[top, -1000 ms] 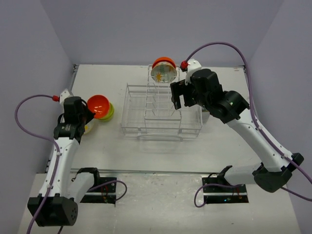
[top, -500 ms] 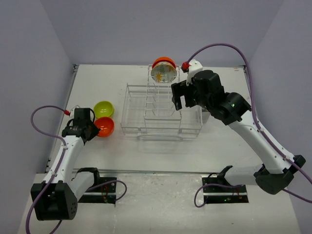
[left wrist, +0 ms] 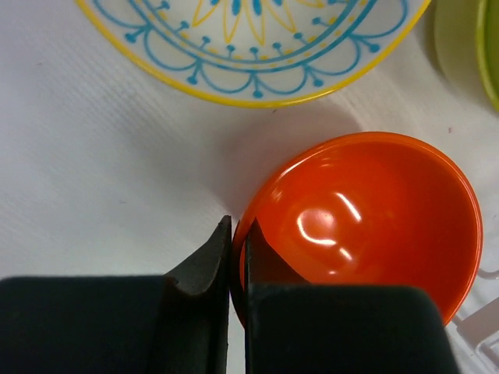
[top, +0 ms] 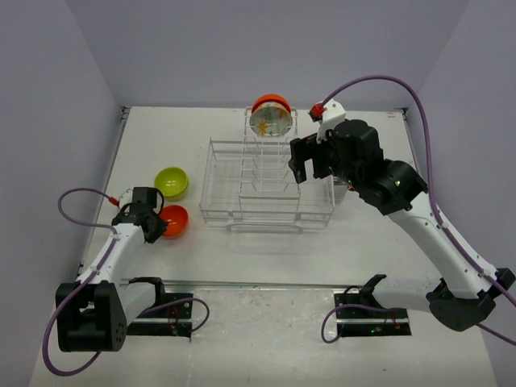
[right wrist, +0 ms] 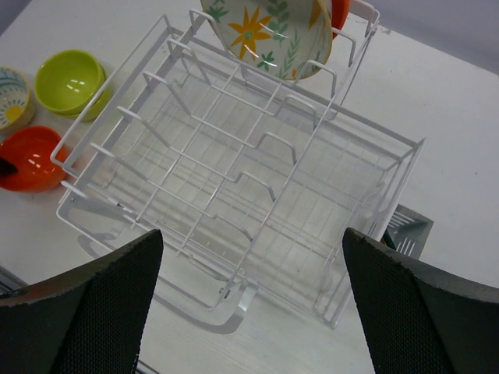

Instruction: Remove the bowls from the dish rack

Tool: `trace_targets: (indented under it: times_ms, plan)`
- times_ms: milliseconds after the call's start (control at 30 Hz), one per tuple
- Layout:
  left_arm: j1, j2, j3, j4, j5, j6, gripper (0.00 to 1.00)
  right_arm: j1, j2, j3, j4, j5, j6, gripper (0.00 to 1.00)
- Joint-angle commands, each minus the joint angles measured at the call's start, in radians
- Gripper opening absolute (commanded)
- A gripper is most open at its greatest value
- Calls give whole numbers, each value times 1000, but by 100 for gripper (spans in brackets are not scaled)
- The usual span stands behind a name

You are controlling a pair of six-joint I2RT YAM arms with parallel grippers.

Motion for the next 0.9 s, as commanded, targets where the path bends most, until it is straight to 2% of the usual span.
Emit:
trace_targets:
  times_ms: [0,33,67,100,133,167,200,300,500,633,733,867]
  plan:
    - [-31,47,-10,63,-13,-13,0,-5,-23,-5,43,-2,-18,98]
    - [-33,51,-3,60,-7,-4,3,-5,-23,-5,43,2,-19,98]
    - [-33,47,2,54,-2,-2,15,-6,-24,-2,45,1,-19,98]
    - [-41,39,2,51,3,1,34,-6,-24,-2,45,1,-21,98]
    - [-42,13,6,43,7,-2,73,-6,-23,-1,45,5,-22,98]
    - [-44,-2,8,32,7,-5,93,-6,-18,5,45,11,-21,98]
    - [-51,-21,8,28,7,-11,100,-6,-15,8,45,18,-21,98]
    - [-79,-94,-4,28,32,-22,100,-8,3,25,42,30,-26,99]
    - [-85,-131,40,23,107,5,100,-8,59,74,75,64,-64,99]
    - [-85,-192,190,-37,138,70,100,-8,134,83,198,175,-252,99]
    - [-85,-263,345,-110,127,191,100,-8,224,171,212,239,-374,99]
    - [-85,-286,572,-190,113,392,100,-8,333,244,247,251,-559,88]
